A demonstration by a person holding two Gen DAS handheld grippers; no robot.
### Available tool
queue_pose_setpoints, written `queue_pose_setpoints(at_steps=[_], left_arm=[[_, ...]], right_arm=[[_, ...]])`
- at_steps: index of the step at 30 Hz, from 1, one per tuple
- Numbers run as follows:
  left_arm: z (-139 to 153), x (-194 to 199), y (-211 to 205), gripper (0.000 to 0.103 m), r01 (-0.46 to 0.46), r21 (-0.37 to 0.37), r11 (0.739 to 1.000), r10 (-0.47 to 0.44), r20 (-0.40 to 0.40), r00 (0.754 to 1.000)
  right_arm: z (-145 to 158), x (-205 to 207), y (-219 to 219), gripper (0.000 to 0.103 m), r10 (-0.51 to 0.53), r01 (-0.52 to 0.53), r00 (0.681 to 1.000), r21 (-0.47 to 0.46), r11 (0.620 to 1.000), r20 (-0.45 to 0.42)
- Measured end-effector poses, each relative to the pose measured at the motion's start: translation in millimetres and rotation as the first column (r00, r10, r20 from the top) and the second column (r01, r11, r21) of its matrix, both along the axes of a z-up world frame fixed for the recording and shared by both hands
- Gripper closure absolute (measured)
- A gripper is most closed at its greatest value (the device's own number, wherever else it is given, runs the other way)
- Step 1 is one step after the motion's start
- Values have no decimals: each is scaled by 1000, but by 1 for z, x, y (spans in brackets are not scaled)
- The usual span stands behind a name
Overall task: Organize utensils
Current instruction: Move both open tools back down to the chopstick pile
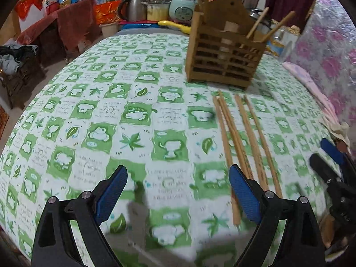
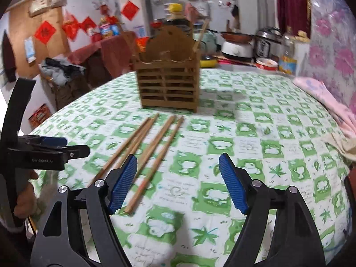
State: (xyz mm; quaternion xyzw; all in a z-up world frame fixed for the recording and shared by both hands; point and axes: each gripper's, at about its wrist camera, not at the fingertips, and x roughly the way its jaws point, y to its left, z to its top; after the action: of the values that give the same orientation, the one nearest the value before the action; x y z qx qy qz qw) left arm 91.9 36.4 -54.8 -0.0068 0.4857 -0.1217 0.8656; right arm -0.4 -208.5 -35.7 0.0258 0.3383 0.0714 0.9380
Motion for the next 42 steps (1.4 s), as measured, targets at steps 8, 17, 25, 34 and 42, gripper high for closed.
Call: queue_pose_setpoints(at_steps=[8,17,25,34,42], left_arm=[[-6,-30,-8,12,96,24,995,-97,22,995],[-18,-39,-21,12,151,84,985,-153,19,988],[-23,-37,-28,9,152,114,982,-153,-2,988],[-10,-37,-11,8,122,20,992,-123,55,991],[-16,-48,-34,25,221,108,969,-228,56,972]], right_arm=[[-13,-19,31,29,102,-106,994,-160,981,-32],[-24,-10,34,35,140,-160,980,-139,977,-140],[-34,5,22,41,10,-40,980,-143,989,-200],[-25,1,6,45,-3,-4,988,-50,999,-152],[-23,2,-5,44,2,3,989,33,999,-151]])
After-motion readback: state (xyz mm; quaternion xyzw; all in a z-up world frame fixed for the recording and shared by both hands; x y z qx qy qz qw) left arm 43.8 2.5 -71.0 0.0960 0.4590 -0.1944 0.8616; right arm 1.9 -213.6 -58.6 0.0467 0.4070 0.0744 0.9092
